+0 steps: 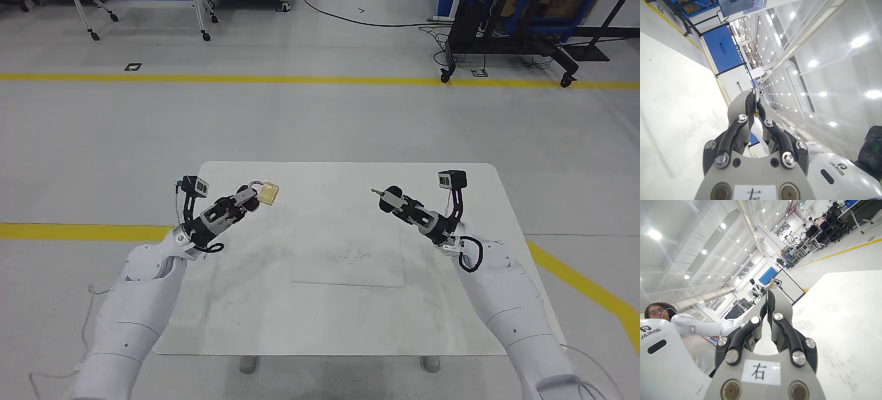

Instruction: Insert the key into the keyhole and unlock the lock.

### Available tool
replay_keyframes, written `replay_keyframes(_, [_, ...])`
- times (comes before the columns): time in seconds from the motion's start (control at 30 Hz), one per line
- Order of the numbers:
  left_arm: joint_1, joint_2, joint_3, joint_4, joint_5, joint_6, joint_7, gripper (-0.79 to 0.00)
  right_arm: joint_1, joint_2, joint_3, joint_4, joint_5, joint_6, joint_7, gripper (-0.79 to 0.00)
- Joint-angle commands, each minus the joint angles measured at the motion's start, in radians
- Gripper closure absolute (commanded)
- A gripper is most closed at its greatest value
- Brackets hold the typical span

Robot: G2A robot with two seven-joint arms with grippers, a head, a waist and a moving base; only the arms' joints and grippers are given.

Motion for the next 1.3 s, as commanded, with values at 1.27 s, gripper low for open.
replay_keyframes(1.27, [0.046, 0.007, 0.191, -0.189, 1.533, 0.245, 0.511, -0.058, 0.000, 0.000, 0.000, 0.000, 0.000, 0.000, 0.000, 0.000])
